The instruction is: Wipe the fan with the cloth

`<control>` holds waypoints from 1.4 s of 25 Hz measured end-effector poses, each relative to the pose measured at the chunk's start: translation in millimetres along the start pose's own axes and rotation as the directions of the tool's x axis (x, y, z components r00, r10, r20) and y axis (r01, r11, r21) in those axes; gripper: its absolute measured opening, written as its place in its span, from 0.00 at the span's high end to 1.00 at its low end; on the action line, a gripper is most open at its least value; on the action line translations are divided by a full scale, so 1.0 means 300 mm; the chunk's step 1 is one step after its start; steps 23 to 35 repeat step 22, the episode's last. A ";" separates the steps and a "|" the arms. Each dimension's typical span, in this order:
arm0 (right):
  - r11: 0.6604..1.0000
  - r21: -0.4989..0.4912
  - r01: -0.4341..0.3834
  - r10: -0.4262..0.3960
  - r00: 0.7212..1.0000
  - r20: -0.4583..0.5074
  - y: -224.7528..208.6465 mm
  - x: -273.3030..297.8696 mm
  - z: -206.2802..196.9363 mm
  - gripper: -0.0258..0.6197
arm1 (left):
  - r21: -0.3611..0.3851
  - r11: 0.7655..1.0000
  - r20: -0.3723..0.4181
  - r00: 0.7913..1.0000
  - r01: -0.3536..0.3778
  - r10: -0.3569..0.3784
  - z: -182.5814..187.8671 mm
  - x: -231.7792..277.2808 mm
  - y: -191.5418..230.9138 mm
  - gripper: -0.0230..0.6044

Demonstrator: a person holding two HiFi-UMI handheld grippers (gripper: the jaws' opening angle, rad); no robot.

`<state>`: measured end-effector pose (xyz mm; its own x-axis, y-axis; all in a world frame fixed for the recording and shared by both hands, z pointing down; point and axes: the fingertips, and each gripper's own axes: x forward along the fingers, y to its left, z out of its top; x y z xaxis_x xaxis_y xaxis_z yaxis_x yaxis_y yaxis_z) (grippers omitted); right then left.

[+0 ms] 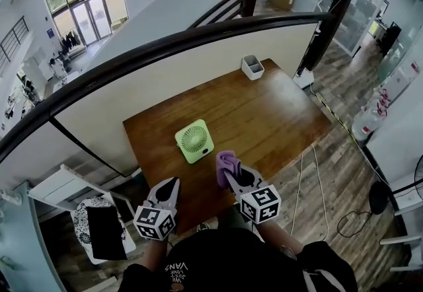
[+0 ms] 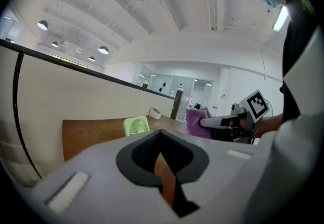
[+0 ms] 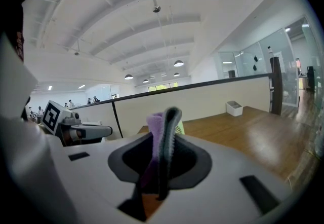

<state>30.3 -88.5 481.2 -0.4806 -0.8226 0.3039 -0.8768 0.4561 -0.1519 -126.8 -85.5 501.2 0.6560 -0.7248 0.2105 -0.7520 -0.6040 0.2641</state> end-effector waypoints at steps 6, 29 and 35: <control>1.000 -0.006 0.003 -0.003 1.000 0.005 0.006 0.001 0.004 0.82 | 0.005 1.000 0.011 1.000 -0.004 0.004 0.004 -0.005 0.003 0.95; 1.000 -0.003 0.007 -0.007 1.000 0.013 -0.001 0.006 0.005 0.82 | -0.008 1.000 0.023 1.000 -0.001 0.002 -0.005 0.006 0.003 0.95; 1.000 -0.003 0.007 -0.007 1.000 0.013 -0.001 0.006 0.005 0.82 | -0.008 1.000 0.023 1.000 -0.001 0.002 -0.005 0.006 0.003 0.95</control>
